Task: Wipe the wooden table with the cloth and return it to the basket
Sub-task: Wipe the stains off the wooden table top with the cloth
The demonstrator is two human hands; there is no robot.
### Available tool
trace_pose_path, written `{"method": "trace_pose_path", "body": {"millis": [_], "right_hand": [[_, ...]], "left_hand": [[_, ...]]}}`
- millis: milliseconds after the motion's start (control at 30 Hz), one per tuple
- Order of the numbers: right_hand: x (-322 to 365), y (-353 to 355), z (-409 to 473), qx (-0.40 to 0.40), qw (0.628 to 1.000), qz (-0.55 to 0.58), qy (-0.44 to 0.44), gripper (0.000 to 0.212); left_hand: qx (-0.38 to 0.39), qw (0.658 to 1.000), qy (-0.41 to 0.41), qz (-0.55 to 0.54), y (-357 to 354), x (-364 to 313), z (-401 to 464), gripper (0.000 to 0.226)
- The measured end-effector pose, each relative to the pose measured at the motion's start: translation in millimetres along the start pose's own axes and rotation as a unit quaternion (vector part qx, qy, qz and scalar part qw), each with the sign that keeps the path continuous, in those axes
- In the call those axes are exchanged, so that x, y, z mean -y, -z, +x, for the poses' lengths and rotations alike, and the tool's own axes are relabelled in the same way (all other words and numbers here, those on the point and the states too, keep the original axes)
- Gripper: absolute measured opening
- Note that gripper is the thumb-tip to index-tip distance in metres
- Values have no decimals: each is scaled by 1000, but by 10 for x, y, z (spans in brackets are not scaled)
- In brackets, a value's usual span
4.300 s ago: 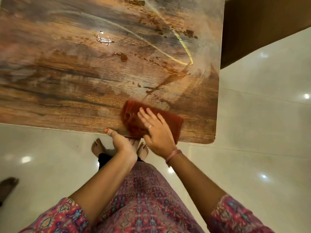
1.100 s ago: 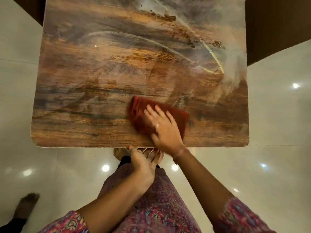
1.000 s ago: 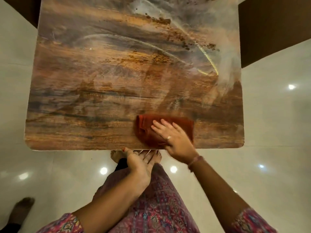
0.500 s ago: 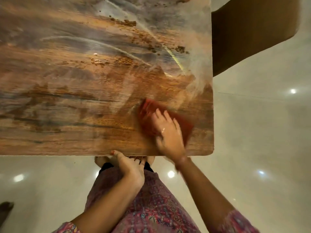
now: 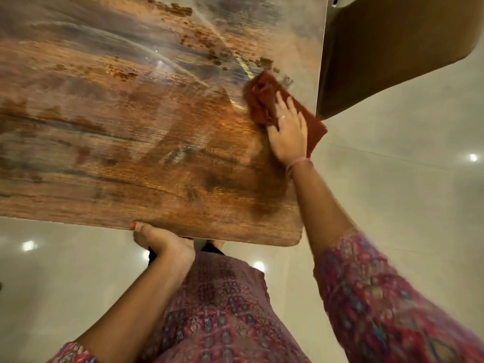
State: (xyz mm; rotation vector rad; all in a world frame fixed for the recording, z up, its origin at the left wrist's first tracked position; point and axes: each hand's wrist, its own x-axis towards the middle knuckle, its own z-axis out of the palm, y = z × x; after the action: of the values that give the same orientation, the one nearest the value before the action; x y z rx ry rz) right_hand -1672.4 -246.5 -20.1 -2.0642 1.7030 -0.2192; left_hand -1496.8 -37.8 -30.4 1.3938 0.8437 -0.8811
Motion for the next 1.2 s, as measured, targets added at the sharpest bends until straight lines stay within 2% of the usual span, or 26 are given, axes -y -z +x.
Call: {"method": "trace_pose_path", "body": {"millis": [133, 233, 300, 433, 533, 633, 800, 867, 933, 1100, 1200], "right_hand": [[69, -269, -1452, 111, 989, 10, 95, 75], [-174, -137, -1589, 158, 977, 27, 144, 75], [-280, 10, -1168, 134, 981, 34, 139, 72], [-439, 271, 61, 27, 998, 36, 41, 62], [-426, 337, 632, -11, 999, 25, -20, 61], [-286, 191, 300, -24, 999, 17, -39, 64], [-189, -114, -1323, 5, 998, 35, -48, 67], [-239, -130, -1508, 13, 998, 36, -45, 66], [-334, -36, -1229, 8, 999, 40, -27, 62], [-511, 304, 167, -6, 999, 48, 3, 54], [-503, 359, 638, -19, 999, 31, -24, 55]], "left_hand": [[0, 1000, 7, -7, -28, 35, -32, 61], [5, 1000, 15, -16, -32, 36, -62, 62], [-1, 1000, 25, -18, -36, 22, -70, 64], [3, 999, 31, -16, -23, 33, -102, 67], [15, 999, 29, -15, -14, 35, -92, 68], [21, 999, 29, -6, -1, 35, -79, 69], [14, 999, 32, -10, -35, 52, -111, 71], [12, 999, 39, -14, -47, 65, -121, 72], [23, 999, 46, -9, -45, 65, -130, 73], [32, 999, 43, -10, -5, 67, -137, 72], [12, 999, 25, -18, 4, 60, -105, 64]]}}
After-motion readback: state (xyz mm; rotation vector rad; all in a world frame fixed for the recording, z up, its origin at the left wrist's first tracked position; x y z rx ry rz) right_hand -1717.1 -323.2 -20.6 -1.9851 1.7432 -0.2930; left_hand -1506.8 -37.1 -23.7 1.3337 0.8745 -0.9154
